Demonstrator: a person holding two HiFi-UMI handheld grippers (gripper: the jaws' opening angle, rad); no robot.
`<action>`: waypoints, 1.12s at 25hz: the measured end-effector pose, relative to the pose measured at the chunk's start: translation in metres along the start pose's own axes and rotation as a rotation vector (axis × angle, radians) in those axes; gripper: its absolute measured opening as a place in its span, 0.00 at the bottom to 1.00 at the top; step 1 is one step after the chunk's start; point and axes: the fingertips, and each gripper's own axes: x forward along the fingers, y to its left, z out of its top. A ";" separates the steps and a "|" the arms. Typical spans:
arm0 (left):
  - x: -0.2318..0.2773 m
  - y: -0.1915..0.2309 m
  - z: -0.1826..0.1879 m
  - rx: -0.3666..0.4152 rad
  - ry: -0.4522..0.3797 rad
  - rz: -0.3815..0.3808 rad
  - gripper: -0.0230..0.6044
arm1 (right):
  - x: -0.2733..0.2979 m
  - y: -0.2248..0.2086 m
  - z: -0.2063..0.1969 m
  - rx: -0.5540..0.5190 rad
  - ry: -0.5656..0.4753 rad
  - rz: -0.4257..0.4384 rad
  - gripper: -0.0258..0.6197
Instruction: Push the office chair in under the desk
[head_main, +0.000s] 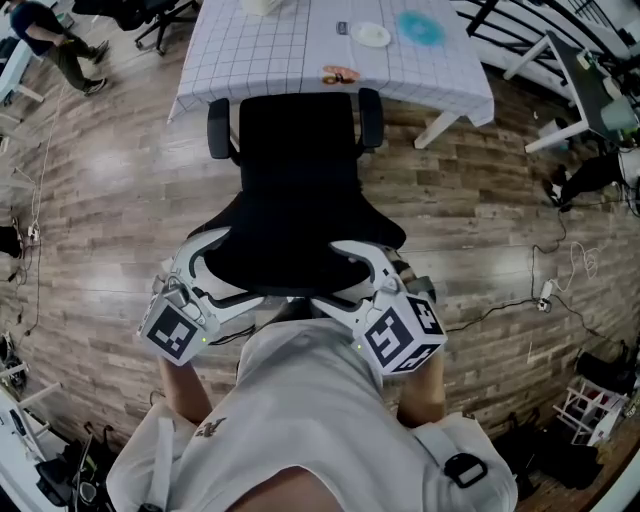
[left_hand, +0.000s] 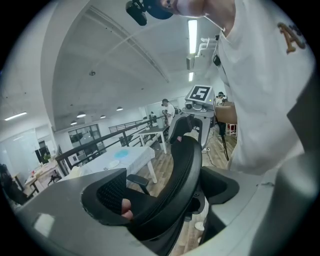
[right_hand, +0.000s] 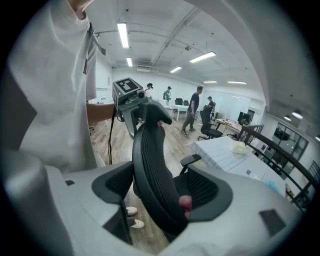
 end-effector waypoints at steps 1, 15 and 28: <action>0.001 0.002 0.000 -0.006 0.000 0.002 0.76 | 0.001 -0.002 0.000 -0.003 -0.002 0.001 0.57; 0.005 0.031 -0.004 -0.024 0.006 -0.001 0.78 | 0.013 -0.027 0.008 -0.009 -0.002 0.003 0.57; 0.001 0.060 -0.012 -0.010 -0.036 -0.034 0.80 | 0.032 -0.043 0.020 0.027 0.007 -0.031 0.58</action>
